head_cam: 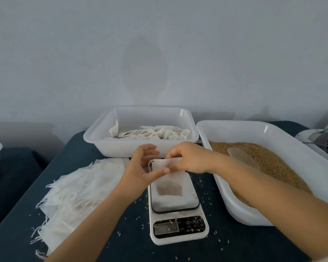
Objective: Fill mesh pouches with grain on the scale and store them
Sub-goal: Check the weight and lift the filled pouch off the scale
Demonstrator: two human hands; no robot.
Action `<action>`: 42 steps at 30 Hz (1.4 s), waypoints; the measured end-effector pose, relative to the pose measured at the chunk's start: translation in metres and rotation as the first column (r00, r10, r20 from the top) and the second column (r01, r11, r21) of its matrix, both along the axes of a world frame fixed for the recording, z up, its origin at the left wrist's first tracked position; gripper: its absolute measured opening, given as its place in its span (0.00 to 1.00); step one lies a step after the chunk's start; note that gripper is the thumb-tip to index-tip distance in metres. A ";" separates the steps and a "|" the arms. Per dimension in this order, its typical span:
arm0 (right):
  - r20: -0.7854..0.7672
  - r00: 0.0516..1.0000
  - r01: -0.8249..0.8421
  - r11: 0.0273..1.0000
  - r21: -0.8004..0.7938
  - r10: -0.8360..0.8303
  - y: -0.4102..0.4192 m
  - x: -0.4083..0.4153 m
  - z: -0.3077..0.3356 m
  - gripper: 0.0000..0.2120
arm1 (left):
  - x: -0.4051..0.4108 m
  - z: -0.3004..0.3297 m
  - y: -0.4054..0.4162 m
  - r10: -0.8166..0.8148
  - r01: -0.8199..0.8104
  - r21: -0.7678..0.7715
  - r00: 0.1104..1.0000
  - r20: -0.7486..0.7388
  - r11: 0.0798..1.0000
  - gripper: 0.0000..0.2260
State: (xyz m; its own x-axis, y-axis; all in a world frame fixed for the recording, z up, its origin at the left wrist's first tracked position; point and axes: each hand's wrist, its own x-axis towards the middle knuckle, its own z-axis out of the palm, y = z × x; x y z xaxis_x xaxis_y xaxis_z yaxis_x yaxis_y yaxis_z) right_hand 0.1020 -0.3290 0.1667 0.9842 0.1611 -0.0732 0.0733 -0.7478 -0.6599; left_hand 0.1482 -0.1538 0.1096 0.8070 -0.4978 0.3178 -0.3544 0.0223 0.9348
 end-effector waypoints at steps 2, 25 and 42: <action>-0.040 0.999 0.021 0.999 0.044 -0.019 -0.003 0.004 -0.005 0.02 | 0.002 -0.014 0.000 -0.122 0.131 0.049 0.980 -0.159 0.990 0.23; -0.040 0.995 0.075 0.965 -0.252 -0.088 -0.018 0.039 -0.027 0.21 | 0.024 -0.037 -0.016 0.220 -0.206 0.296 0.975 -0.016 0.933 0.26; -0.190 0.975 0.057 0.951 -0.303 -0.119 -0.024 0.055 -0.031 0.22 | 0.032 -0.040 -0.018 0.260 -0.242 0.402 0.966 0.011 0.883 0.20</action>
